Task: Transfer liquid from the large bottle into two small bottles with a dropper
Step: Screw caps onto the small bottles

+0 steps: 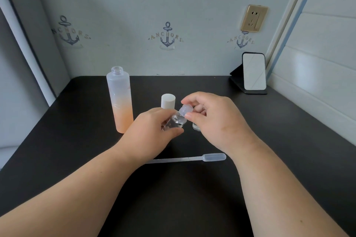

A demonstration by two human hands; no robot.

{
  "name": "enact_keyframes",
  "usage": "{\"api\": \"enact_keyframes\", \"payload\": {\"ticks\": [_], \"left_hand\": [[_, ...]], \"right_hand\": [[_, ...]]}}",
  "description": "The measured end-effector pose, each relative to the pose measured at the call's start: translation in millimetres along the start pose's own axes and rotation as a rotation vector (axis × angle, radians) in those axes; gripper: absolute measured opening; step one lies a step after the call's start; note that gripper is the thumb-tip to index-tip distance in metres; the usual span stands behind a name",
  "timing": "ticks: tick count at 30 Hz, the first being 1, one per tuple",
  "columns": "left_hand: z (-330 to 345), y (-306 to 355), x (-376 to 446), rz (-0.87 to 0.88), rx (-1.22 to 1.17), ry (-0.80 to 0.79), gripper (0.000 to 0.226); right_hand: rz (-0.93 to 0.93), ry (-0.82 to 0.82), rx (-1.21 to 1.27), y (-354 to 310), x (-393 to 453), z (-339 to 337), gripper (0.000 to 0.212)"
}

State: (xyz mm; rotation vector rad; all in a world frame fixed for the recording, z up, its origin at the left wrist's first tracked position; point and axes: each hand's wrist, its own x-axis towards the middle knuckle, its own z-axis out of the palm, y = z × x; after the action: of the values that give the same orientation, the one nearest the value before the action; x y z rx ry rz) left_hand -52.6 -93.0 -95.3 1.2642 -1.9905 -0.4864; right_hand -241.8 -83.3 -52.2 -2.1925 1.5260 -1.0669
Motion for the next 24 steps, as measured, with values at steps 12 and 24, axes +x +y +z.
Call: {"api": "enact_keyframes", "payload": {"ticks": [12, 24], "left_hand": [[-2.2, -2.2, 2.6, 0.013, -0.003, 0.017, 0.016], [-3.4, -2.7, 2.2, -0.010, 0.001, -0.013, 0.011]], "right_hand": [[-0.174, 0.114, -0.089, -7.4, -1.9, 1.3, 0.021], [-0.150, 0.073, -0.052, -2.8, -2.2, 6.2, 0.026]]}}
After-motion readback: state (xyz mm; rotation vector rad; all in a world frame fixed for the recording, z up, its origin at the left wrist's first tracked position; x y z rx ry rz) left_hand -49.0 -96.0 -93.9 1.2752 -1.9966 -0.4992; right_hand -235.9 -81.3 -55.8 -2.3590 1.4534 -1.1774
